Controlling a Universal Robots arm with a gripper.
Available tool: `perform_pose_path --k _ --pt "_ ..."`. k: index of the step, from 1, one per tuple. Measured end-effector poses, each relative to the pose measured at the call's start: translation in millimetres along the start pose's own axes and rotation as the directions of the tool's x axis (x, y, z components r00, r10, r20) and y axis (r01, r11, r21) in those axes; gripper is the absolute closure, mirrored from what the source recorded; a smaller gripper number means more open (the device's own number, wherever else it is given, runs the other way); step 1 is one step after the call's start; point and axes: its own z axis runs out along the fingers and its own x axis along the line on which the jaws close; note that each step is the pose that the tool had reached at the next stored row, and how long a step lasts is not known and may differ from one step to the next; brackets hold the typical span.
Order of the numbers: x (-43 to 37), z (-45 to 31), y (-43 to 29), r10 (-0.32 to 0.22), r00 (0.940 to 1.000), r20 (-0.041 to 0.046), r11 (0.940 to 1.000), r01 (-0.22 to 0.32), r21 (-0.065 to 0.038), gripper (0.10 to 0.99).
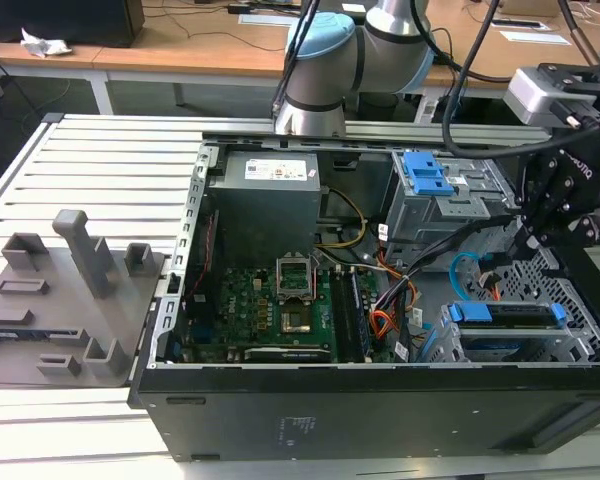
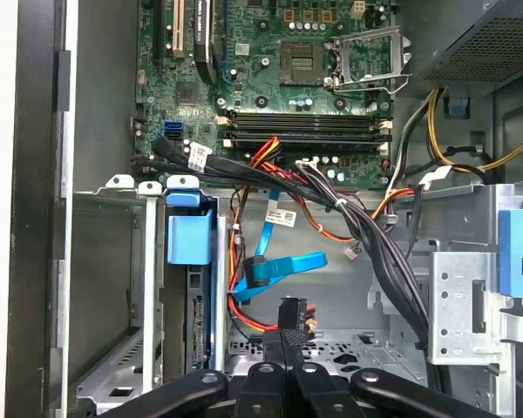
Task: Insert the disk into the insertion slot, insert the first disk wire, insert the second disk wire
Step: 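Insert the first disk wire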
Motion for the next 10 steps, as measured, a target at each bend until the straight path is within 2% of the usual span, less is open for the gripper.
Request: perform_pose_path --k 5,8,10 --pt "-0.5 0.0 0.0 0.0 1.0 0.0 1.0 0.0 0.0 0.973" --pt "-0.8 0.0 0.0 0.0 1.0 0.0 1.0 0.0 0.0 0.784" --pt "-0.9 0.0 0.0 0.0 1.0 0.0 1.0 0.0 0.0 0.784"
